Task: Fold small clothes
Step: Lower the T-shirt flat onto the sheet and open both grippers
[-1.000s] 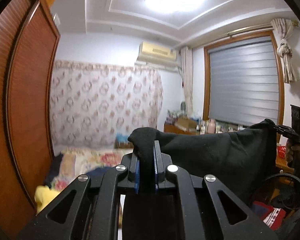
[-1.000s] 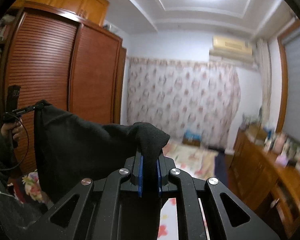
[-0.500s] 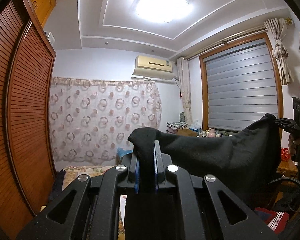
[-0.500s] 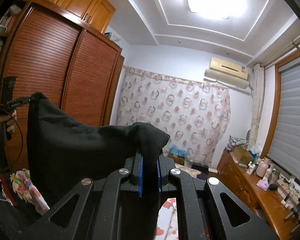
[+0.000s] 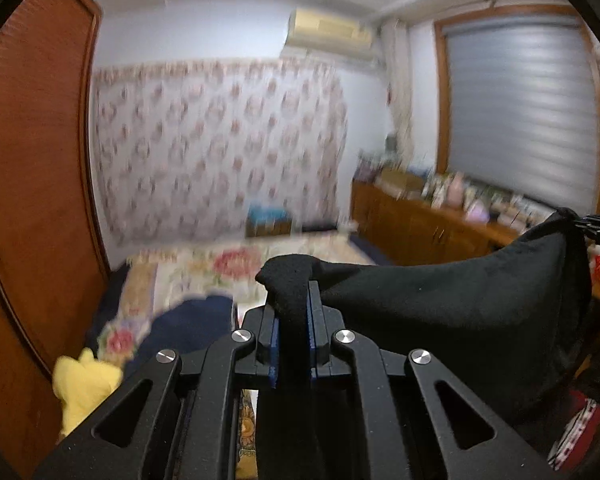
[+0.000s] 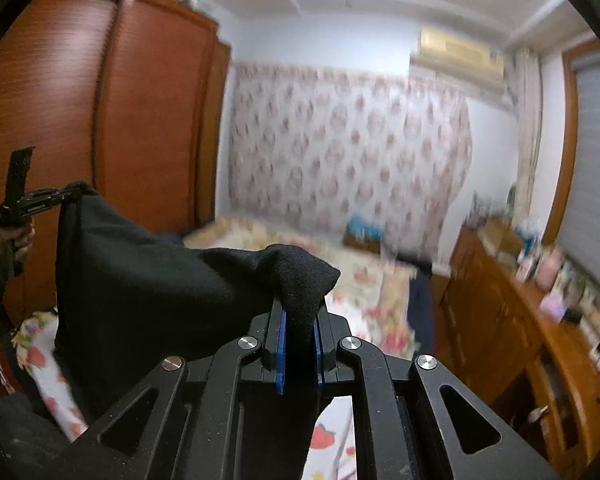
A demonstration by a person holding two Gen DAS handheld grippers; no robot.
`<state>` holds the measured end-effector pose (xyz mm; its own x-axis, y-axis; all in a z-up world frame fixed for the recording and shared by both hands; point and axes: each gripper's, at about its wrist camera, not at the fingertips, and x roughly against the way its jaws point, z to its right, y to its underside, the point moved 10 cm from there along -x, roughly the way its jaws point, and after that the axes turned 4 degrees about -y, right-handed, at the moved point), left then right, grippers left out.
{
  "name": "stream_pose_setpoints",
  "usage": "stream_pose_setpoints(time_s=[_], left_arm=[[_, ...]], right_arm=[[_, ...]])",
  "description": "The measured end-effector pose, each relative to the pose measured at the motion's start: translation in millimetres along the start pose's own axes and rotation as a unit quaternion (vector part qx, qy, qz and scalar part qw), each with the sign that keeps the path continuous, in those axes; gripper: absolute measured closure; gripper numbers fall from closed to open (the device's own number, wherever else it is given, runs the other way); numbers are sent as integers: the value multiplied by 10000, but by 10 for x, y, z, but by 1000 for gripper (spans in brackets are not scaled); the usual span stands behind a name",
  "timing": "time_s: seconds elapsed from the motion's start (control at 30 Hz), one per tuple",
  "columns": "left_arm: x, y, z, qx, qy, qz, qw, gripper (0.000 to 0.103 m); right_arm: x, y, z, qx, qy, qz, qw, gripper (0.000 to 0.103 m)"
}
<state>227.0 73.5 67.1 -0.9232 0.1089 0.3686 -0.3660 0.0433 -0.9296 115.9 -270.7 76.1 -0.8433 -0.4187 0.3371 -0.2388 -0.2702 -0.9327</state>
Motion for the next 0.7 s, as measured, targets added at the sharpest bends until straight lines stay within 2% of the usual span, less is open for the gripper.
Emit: stream_pose_setpoints(time_s=[0.13,0.33,0.43,0.47,0.5,0.53,0.57,0.6,0.7], left_arm=[[-732,332,47,82,-42,-486,9988,92],[-1204,599,165,-60,-277,-847,9960,89],[-1229,727,222,-90,-193,-1007,9947,71],[-1204,742,247,-109,-190,-986,9949,58],[-1144,766,284,-115,-135,-956,9953,51],[-1125,789,297,-106,-117,-968,9952,46],[-1087,808,298,-83,-97,-975,9952,33],[-1035,844,311,-38,-64,-952,9954,25],[-911,1051,396,80,52,-1056,9944,24]], right_arm=[[-866,392,250,-218,132,-450,9987,93],[-1726,873,405,-475,216,-1135,9922,92],[-1874,1002,409,-663,240,-1315,9888,77],[-1878,1038,411,-731,260,-1358,9877,67],[-1864,1065,416,-800,297,-1381,9867,58],[-1836,1097,394,-880,330,-1384,9859,57],[-1860,1066,395,-954,325,-1385,9852,57],[-1809,1120,327,-1042,313,-1389,9843,56],[-1692,1233,182,-1264,264,-1459,9808,56]])
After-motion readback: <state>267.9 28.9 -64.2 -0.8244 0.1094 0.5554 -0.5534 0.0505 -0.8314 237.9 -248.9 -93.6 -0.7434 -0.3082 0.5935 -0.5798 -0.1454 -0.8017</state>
